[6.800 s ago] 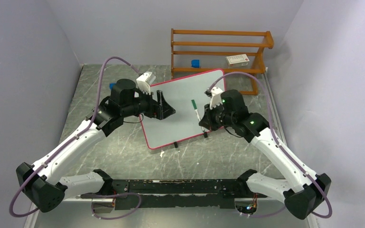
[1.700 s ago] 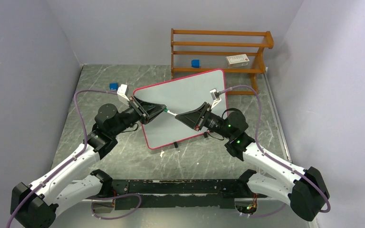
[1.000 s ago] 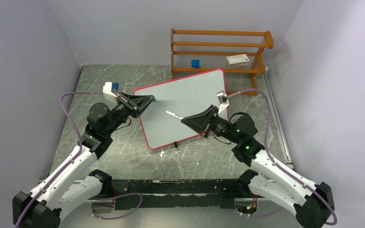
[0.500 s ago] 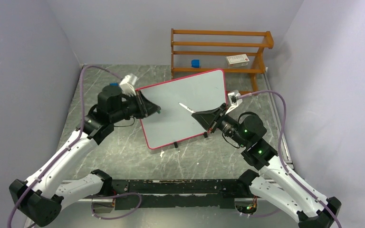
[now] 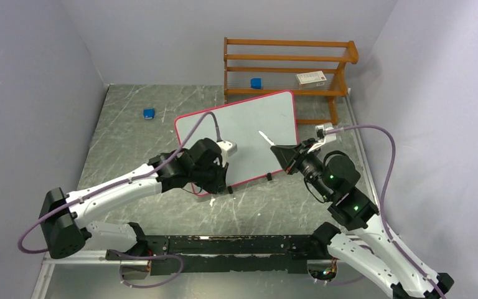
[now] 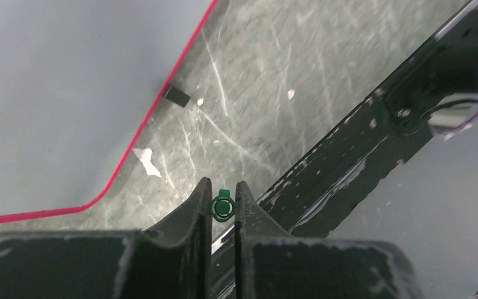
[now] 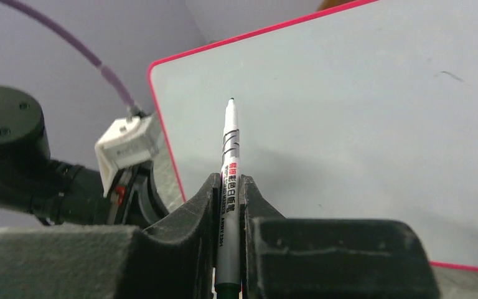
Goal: Write a sentence on the whiteboard
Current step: Place the pen cap at the center of the board.
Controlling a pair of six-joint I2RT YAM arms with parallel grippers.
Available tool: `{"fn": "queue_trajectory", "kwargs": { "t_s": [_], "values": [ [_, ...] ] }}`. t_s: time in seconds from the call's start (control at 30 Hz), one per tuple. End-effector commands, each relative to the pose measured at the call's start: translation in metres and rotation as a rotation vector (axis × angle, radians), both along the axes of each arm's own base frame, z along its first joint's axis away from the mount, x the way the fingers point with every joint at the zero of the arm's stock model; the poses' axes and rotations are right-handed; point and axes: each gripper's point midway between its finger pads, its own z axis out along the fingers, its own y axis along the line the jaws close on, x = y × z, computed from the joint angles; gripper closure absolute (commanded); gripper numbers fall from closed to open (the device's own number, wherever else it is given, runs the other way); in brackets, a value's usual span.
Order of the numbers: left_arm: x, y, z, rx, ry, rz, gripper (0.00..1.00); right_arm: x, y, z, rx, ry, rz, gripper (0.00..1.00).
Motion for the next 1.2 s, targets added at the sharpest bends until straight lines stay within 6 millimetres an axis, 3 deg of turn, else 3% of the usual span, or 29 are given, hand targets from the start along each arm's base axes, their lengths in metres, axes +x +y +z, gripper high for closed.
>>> {"fn": "queue_trajectory", "kwargs": {
  "t_s": [0.0, 0.27, 0.6, 0.93, 1.17],
  "values": [
    [-0.005, 0.000, -0.009, 0.099, -0.040, -0.040, 0.95, 0.005, -0.031, 0.005, -0.061, -0.005, -0.140, 1.00],
    [-0.029, -0.015, -0.065, 0.321, 0.004, -0.151, 0.95, 0.000, -0.057, 0.007, -0.069, -0.010, -0.240, 1.00],
    [-0.035, -0.027, -0.119, 0.465, 0.031, -0.225, 0.95, -0.003, -0.074, 0.010, -0.054, -0.017, -0.307, 1.00],
    [-0.037, -0.029, -0.149, 0.531, 0.053, -0.265, 0.82, 0.000, -0.073, 0.009, -0.059, -0.015, -0.311, 1.00],
    [-0.031, -0.032, -0.138, 0.513, 0.016, -0.252, 0.64, 0.004, -0.067, 0.009, -0.070, -0.017, -0.297, 1.00]
  ]
}}
